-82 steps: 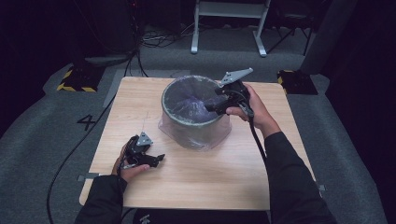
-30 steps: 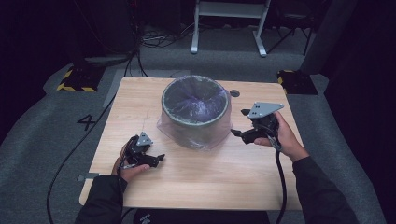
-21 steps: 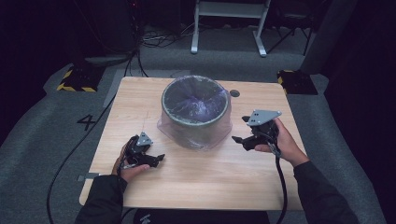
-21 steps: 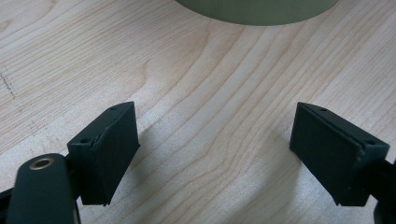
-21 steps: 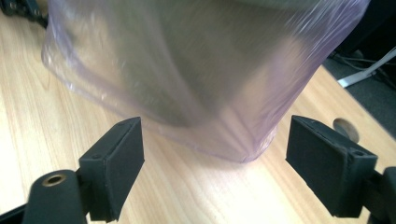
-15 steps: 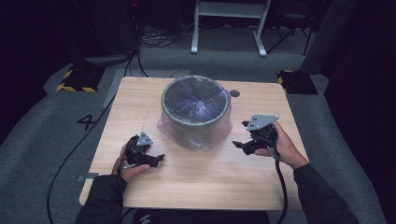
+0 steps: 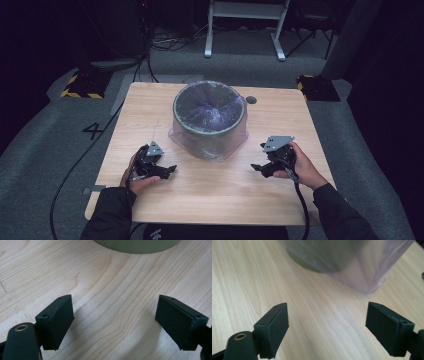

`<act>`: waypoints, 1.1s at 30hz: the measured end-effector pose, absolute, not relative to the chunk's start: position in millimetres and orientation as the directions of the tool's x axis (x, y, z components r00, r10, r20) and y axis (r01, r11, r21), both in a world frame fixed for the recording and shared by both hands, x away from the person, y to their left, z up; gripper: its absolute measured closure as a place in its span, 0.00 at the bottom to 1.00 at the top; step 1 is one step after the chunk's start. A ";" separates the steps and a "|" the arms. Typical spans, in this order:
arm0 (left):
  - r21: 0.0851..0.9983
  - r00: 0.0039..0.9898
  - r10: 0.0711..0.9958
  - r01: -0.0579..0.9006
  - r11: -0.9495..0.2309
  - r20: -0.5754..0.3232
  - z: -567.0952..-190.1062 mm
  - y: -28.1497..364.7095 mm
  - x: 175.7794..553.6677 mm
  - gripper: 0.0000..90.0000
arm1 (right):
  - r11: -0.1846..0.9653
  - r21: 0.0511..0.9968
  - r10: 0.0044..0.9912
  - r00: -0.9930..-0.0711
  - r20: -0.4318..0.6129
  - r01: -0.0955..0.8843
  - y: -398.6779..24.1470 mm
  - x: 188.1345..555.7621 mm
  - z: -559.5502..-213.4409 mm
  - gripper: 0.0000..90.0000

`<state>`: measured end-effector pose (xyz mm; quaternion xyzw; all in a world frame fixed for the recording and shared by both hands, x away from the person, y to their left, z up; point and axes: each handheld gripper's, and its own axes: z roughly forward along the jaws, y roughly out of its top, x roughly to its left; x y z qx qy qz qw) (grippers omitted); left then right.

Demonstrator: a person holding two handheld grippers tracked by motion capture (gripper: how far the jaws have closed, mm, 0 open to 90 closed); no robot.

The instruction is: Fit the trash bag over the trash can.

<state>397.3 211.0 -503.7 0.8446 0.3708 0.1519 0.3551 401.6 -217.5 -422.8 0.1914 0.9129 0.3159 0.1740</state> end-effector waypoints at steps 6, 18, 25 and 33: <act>0.712 0.679 0.734 0.518 -0.473 -0.007 -503.7 211.0 397.4 0.16 | 0.739 0.620 0.465 -0.866 -0.185 0.265 -226.1 396.4 -437.2 0.21; 0.712 0.679 0.734 0.518 -0.473 -0.006 -503.6 211.0 397.3 0.16 | 0.778 0.562 0.472 -0.852 -0.228 0.281 -240.2 382.3 -464.8 0.20; 0.712 0.679 0.734 0.518 -0.473 -0.006 -503.6 211.0 397.3 0.16 | 0.746 0.590 0.504 -0.841 -0.195 0.311 -251.3 375.5 -474.6 0.20; 0.712 0.679 0.734 0.518 -0.473 -0.007 -503.6 211.0 397.4 0.16 | 0.673 0.645 0.562 -0.818 -0.126 0.363 -269.7 366.0 -489.2 0.20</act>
